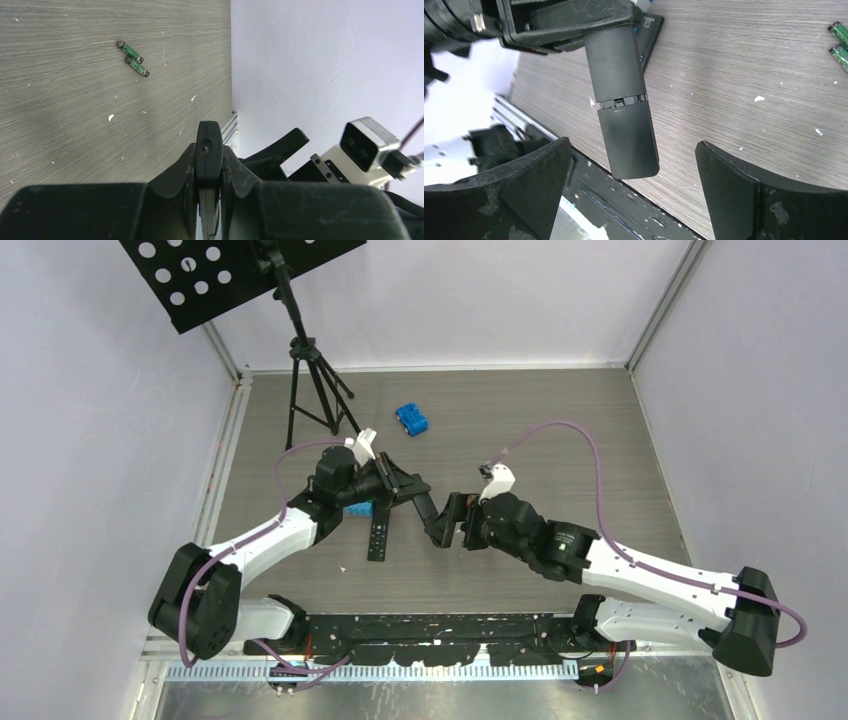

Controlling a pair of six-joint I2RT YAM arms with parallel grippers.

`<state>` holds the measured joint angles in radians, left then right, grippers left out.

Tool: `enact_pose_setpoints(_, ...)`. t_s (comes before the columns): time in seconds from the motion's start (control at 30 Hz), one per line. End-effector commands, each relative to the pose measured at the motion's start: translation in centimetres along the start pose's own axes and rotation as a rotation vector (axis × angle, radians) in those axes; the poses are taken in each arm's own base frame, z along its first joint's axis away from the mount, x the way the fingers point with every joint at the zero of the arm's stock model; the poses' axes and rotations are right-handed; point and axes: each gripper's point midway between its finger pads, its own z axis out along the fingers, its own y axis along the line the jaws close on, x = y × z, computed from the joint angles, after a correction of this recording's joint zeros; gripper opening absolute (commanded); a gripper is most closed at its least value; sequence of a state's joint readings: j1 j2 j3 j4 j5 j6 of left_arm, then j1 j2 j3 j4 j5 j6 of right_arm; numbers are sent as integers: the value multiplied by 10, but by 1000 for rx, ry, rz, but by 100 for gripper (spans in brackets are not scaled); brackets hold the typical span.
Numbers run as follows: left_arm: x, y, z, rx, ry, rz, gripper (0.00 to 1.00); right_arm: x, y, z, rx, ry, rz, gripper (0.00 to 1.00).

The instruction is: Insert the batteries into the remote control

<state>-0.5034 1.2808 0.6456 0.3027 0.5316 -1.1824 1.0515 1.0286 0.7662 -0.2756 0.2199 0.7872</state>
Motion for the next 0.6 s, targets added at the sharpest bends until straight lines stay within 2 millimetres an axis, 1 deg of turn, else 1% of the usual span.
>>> enact_pose_setpoints(0.0, -19, -42, -6, 117, -67, 15, 0, -40, 10, -8, -67, -225, 291, 100)
enact_pose_setpoints(0.07, -21, -46, -6, 134, -75, -6, 0, -42, 2, -10, -63, -265, 387, 99)
enact_pose_setpoints(0.2, -26, -57, -7, 176, -97, -55, 0, -43, -9, -12, -56, -312, 524, 91)
enact_pose_setpoints(0.33, -30, -68, -8, 218, -109, -95, 0, -39, -12, -8, -50, -311, 542, 83)
enact_pose_setpoints(0.43, -33, -75, -10, 252, -119, -128, 0, -36, -12, -5, -47, -297, 544, 73)
enact_pose_setpoints(0.57, -36, -90, -15, 312, -119, -176, 0, -28, -21, 2, -15, -289, 565, 61)
